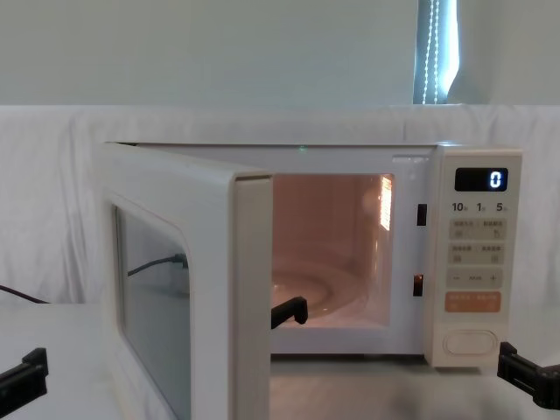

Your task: Press the button to open the microwave door with one hand; close the microwave door with the other hand.

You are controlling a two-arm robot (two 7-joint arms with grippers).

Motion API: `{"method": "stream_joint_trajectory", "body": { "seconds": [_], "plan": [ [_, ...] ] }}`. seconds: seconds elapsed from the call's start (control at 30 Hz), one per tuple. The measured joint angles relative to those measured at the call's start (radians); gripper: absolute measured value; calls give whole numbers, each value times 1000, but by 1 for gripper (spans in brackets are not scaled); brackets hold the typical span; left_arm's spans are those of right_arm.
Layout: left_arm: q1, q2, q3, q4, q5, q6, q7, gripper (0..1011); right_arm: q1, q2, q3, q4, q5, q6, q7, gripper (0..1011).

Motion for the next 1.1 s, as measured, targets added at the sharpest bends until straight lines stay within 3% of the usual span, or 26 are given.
{"method": "stream_joint_trajectory", "body": {
  "seconds": [1.1],
  "plan": [
    [0,0,0,0,0,0,0,1001,0,0,0,0,0,0,0,1002]
  ]
}}
